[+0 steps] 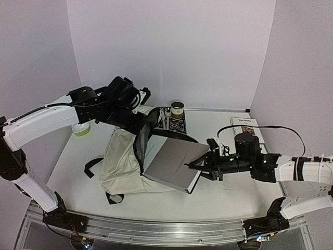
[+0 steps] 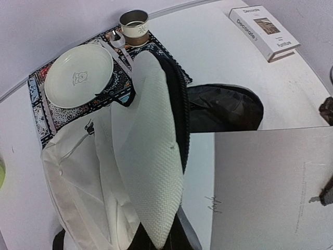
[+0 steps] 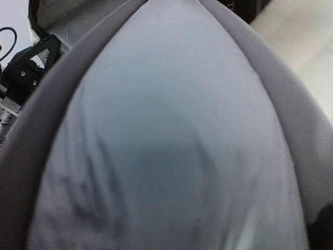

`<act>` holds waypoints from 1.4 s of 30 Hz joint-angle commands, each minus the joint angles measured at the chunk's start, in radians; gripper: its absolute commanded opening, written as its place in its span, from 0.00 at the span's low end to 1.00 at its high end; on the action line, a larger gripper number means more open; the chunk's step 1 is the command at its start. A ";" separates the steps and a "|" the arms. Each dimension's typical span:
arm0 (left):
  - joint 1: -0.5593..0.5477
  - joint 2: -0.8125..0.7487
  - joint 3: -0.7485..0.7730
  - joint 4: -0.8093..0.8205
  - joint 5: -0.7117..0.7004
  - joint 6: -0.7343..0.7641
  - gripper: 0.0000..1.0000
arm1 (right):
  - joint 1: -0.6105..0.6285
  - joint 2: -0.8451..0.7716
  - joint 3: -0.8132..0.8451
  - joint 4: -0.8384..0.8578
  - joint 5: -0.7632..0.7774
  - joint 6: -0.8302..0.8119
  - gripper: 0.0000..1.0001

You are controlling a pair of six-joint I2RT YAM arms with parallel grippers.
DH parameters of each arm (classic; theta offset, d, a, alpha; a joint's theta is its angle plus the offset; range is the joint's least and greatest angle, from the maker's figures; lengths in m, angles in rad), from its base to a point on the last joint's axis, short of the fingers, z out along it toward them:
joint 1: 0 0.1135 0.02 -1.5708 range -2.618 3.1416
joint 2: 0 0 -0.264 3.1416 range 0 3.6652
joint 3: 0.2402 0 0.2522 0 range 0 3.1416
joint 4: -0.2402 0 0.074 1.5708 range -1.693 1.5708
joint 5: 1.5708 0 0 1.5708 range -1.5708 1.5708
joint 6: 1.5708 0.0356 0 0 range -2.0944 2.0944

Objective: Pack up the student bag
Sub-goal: Place the book in the largest pocket of the bag.

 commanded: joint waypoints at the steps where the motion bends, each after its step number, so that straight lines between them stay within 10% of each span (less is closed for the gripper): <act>1: 0.007 -0.121 -0.012 0.079 0.093 0.037 0.00 | 0.063 0.071 0.098 0.094 -0.044 0.001 0.36; 21: 0.004 -0.223 -0.153 0.233 0.383 -0.033 0.00 | 0.165 0.450 0.220 0.411 0.200 0.110 0.36; 42: 0.003 -0.350 -0.326 0.229 0.453 -0.072 0.00 | 0.161 0.722 0.484 0.193 0.198 -0.034 0.57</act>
